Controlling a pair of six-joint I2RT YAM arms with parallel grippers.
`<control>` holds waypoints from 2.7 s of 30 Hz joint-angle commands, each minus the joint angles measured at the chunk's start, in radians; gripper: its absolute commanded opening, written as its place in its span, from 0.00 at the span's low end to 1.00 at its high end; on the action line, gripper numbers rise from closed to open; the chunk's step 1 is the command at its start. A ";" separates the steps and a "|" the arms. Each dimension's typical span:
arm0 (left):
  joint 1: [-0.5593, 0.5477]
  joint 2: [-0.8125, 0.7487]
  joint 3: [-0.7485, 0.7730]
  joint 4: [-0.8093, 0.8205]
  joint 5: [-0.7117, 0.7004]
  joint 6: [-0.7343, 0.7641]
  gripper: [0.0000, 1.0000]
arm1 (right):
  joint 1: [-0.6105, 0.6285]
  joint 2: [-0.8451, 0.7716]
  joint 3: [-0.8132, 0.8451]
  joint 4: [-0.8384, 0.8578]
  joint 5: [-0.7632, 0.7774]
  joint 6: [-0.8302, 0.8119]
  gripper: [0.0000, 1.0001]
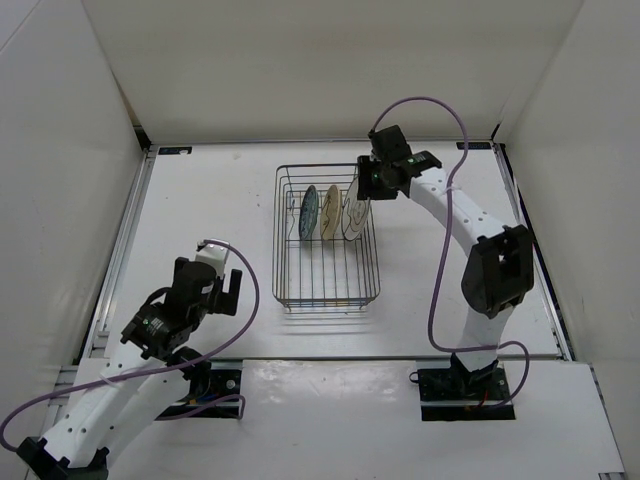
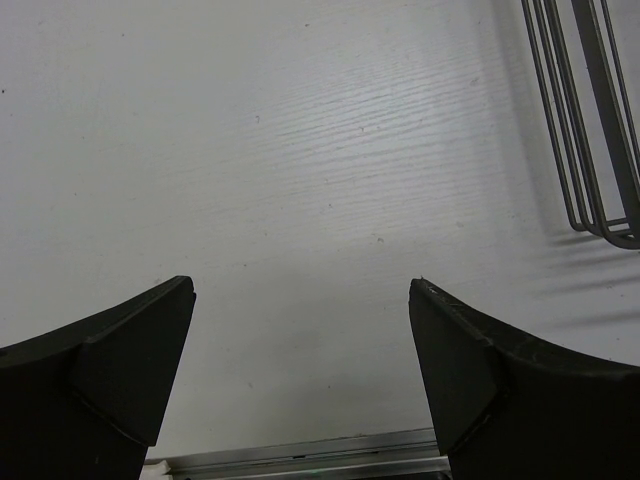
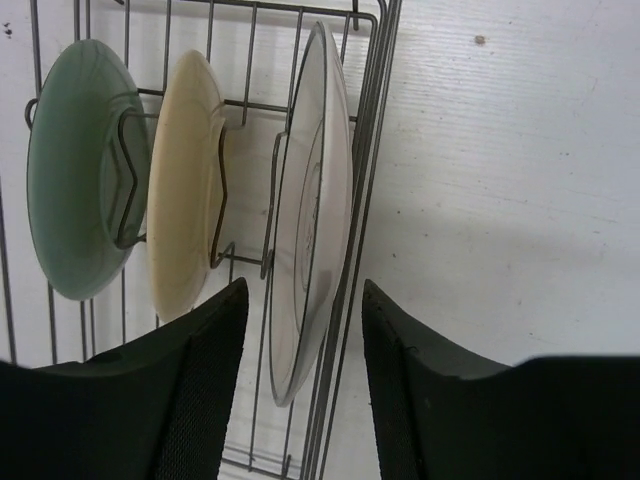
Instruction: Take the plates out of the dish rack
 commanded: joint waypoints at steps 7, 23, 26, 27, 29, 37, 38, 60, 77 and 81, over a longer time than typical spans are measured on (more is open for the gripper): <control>0.001 0.016 0.009 0.008 0.018 -0.004 0.99 | 0.043 0.059 0.116 -0.063 0.193 0.004 0.34; 0.003 0.018 0.009 0.009 0.018 -0.003 0.99 | 0.064 0.106 0.191 -0.100 0.262 0.087 0.08; 0.003 0.018 0.009 0.009 0.017 -0.003 0.99 | 0.069 0.099 0.211 -0.103 0.267 0.096 0.07; 0.003 0.018 0.008 0.008 0.021 -0.006 0.99 | 0.069 0.099 0.227 -0.106 0.269 0.096 0.07; 0.001 0.018 0.009 0.008 0.020 -0.006 0.99 | 0.075 0.099 0.244 -0.115 0.279 0.105 0.07; 0.003 0.018 0.008 0.009 0.018 -0.004 0.99 | 0.087 0.067 0.248 -0.119 0.331 0.105 0.04; 0.003 0.018 0.008 0.006 0.020 -0.004 0.99 | 0.092 0.057 0.250 -0.115 0.338 0.096 0.04; 0.003 0.030 0.011 0.002 0.017 -0.003 0.99 | 0.093 -0.252 0.055 0.001 0.659 -0.069 0.00; 0.004 0.010 0.025 -0.015 0.104 0.002 0.99 | -0.459 -0.601 -0.897 0.394 -0.017 0.342 0.00; 0.003 0.006 0.017 -0.014 0.112 0.002 0.99 | -0.517 -0.587 -0.994 0.496 -0.101 0.392 0.00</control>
